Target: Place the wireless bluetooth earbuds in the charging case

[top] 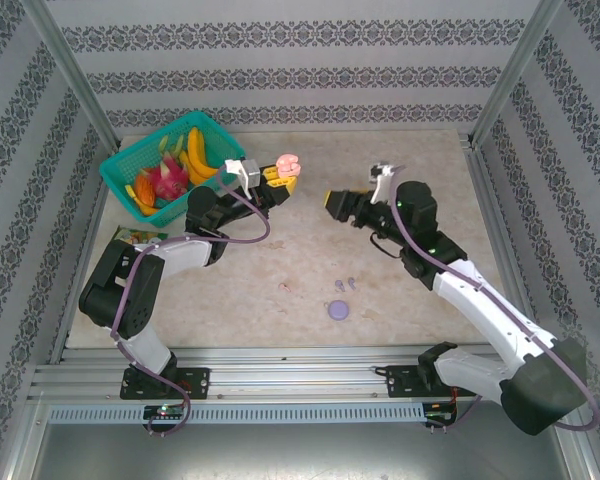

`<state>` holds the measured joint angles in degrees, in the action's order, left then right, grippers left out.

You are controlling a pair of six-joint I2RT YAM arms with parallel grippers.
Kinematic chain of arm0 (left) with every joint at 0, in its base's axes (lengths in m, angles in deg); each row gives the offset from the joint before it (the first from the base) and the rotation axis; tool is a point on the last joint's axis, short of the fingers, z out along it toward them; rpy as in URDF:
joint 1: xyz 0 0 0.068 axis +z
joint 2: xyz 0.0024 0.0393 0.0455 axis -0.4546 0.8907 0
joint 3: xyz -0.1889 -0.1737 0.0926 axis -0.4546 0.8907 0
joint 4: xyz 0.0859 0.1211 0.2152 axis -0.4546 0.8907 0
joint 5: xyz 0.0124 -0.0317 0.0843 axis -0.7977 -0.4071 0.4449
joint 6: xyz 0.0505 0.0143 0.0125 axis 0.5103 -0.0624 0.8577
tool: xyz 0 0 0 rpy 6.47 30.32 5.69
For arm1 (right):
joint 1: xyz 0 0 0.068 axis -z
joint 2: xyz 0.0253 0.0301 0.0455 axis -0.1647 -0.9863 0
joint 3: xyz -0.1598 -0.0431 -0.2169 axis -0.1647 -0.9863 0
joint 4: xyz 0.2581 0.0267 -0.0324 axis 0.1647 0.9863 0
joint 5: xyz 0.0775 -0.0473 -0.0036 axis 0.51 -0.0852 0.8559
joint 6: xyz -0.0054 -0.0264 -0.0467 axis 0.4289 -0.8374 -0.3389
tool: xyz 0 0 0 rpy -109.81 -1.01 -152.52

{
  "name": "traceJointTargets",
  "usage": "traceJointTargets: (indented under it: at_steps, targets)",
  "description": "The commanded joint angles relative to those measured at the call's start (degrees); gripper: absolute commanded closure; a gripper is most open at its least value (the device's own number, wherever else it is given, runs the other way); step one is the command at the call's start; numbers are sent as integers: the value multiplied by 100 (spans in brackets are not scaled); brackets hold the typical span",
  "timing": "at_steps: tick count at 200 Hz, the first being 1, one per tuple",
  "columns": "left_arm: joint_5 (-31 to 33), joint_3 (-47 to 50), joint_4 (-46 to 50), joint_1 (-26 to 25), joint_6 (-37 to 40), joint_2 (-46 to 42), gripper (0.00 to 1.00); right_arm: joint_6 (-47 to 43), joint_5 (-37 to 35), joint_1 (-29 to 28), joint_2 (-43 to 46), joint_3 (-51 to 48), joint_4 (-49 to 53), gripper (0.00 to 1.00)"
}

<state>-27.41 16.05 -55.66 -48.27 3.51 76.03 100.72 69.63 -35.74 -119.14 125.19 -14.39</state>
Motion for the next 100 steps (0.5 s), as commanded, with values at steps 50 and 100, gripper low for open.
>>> traceJointTargets:
  at_steps: [50,100]
  targets:
    - [89,286,-134,290,184,-596,100,-837,-16,-1157,-2020,313,1837,38]
    - [180,526,47,416,289,-980,100,-1603,-212,-1693,-3106,1036,2562,39]
